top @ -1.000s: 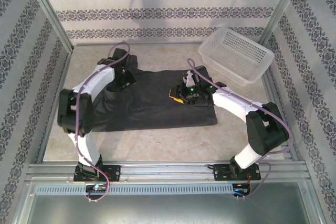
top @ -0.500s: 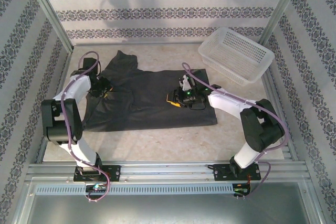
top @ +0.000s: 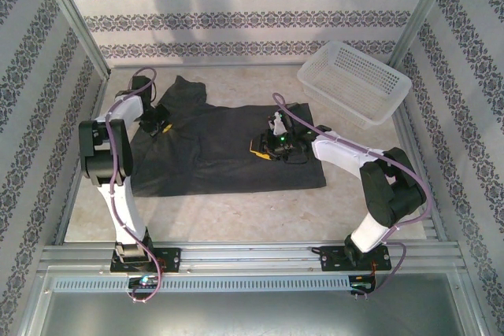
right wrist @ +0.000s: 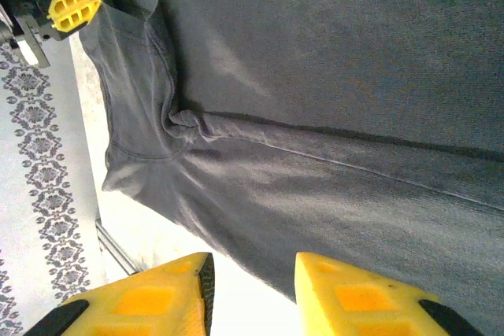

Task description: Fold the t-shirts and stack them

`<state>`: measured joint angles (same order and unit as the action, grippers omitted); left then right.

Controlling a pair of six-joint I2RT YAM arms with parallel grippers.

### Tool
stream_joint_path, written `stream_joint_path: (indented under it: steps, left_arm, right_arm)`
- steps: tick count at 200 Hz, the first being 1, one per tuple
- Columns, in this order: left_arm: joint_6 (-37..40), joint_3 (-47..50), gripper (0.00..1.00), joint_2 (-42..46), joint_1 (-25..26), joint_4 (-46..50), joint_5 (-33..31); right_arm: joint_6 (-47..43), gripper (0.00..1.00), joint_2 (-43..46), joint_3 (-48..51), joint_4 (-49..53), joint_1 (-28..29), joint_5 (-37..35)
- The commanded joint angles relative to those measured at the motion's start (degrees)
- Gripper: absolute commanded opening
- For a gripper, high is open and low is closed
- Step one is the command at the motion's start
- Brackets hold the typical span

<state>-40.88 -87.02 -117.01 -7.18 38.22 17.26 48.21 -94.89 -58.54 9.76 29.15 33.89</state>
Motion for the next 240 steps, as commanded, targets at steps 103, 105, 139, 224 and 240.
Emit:
stream_joint_path:
  steps: [103,105,139,224,240]
  left_arm:
    - [-1.1,7.9,0.39,16.7,6.3,3.0,-4.5]
    - [-1.4,8.5,0.38,16.9,6.5,2.7,-3.9]
    - [-2.1,13.7,0.29,15.0,11.4,-2.0,1.2]
    - [-1.9,9.6,0.06,4.6,16.3,-1.3,1.9]
    - [-1.6,8.9,0.06,3.5,17.1,-0.3,0.8]
  right_arm:
    - [0.2,0.34,1.9,-0.4,-0.4,-2.0,-0.7]
    - [0.2,0.34,1.9,-0.4,-0.4,-2.0,-0.6]
    - [0.1,0.34,1.6,-1.1,-0.9,-2.4,0.3]
    - [0.9,0.30,3.9,0.9,-3.5,-2.2,1.5]
    - [0.8,0.30,4.0,1.2,-3.3,-2.3,1.3]
